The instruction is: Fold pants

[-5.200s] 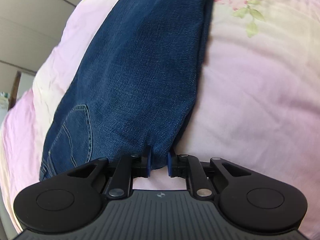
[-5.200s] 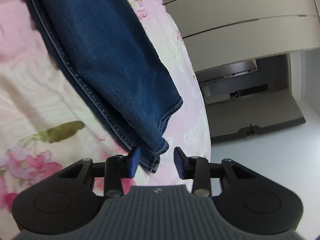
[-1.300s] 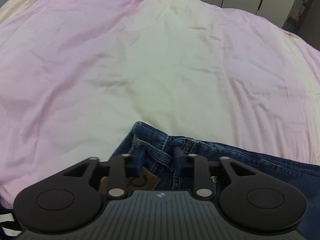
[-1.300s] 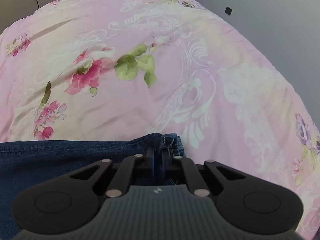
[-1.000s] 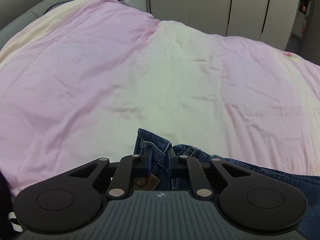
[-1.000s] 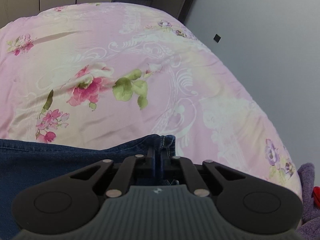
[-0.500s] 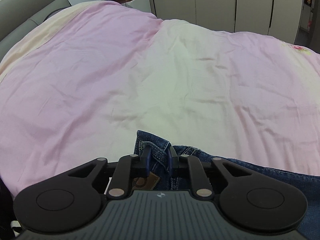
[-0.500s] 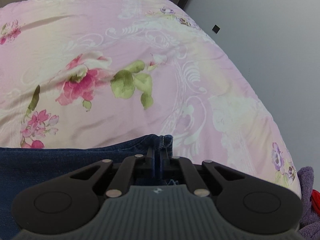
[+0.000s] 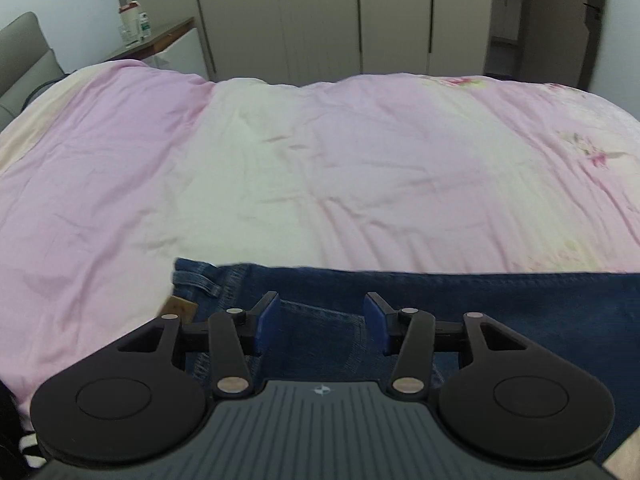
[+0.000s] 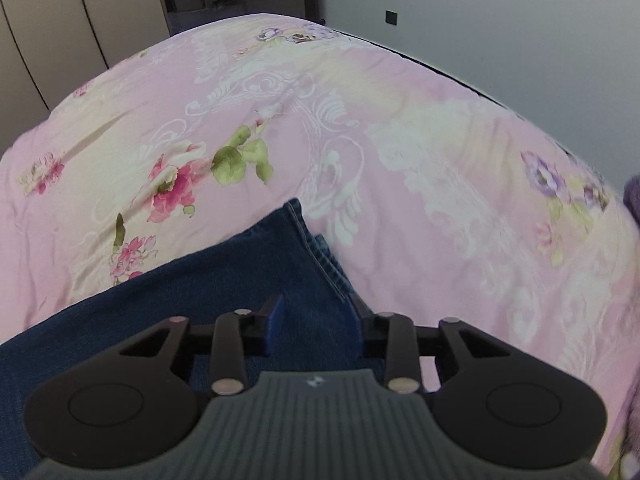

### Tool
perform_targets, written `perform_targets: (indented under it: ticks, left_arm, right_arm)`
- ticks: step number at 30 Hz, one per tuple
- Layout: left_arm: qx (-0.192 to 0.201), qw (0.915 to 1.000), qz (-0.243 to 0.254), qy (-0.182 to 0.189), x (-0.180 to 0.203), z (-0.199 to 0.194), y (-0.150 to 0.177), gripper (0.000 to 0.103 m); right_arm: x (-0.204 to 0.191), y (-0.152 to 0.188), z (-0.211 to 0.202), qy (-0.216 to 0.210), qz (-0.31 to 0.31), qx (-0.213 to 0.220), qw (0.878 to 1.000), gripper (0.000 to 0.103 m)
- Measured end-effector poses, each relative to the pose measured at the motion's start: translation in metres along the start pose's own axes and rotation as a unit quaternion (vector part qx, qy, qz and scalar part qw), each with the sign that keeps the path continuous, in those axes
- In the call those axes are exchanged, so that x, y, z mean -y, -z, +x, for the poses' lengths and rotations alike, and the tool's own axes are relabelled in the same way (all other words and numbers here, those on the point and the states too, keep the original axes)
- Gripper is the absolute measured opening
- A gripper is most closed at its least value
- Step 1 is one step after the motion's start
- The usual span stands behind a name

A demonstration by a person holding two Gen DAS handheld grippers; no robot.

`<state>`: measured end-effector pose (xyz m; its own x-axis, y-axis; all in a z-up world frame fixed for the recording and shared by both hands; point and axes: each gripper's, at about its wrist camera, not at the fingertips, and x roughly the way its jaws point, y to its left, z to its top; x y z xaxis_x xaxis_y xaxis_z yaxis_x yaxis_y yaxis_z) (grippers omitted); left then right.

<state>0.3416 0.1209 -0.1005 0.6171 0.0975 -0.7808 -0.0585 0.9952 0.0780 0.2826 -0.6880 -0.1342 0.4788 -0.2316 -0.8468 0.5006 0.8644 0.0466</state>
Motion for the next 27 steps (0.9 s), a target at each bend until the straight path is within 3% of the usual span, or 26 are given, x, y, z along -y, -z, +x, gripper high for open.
perform_targets:
  ticks: [7, 11, 12, 13, 15, 18, 21, 23, 27]
  left_arm:
    - [-0.019, 0.9980, -0.007, 0.059, 0.053, -0.022, 0.046, 0.057]
    - [-0.029, 0.9953, -0.047, 0.079, 0.065, -0.030, 0.065, 0.057]
    - [-0.033, 0.9945, -0.058, 0.080, 0.067, -0.031, 0.067, 0.057]
    - [-0.035, 0.9939, -0.064, 0.082, 0.069, -0.033, 0.068, 0.057]
    - [-0.038, 0.9940, -0.055, 0.086, 0.077, -0.038, 0.071, 0.057]
    - [-0.043, 0.9952, -0.018, 0.085, 0.092, -0.043, 0.074, 0.057]
    - [-0.054, 0.9937, 0.007, 0.098, 0.110, -0.040, 0.078, 0.057]
    - [-0.062, 0.9925, 0.030, 0.101, 0.124, -0.037, 0.078, 0.055]
    - [-0.062, 0.9873, 0.088, 0.117, 0.158, -0.040, 0.078, 0.054]
  right_arm:
    - [0.060, 0.040, 0.005, -0.059, 0.160, -0.027, 0.985, 0.029]
    - [0.084, 0.051, 0.033, -0.098, 0.261, -0.028, 0.960, 0.030]
    - [0.090, 0.054, 0.040, -0.108, 0.291, -0.030, 0.950, 0.025]
    - [0.095, 0.056, 0.044, -0.120, 0.320, -0.027, 0.939, 0.007]
    - [0.101, 0.056, 0.040, -0.152, 0.338, -0.013, 0.929, 0.000]
    - [0.094, 0.048, 0.009, -0.174, 0.294, 0.023, 0.940, 0.000]
    - [0.089, 0.046, -0.017, -0.164, 0.245, 0.048, 0.955, 0.000]
    - [0.090, 0.050, -0.003, -0.139, 0.234, 0.021, 0.962, 0.000]
    - [0.103, 0.071, 0.025, -0.129, 0.260, -0.016, 0.957, 0.000]
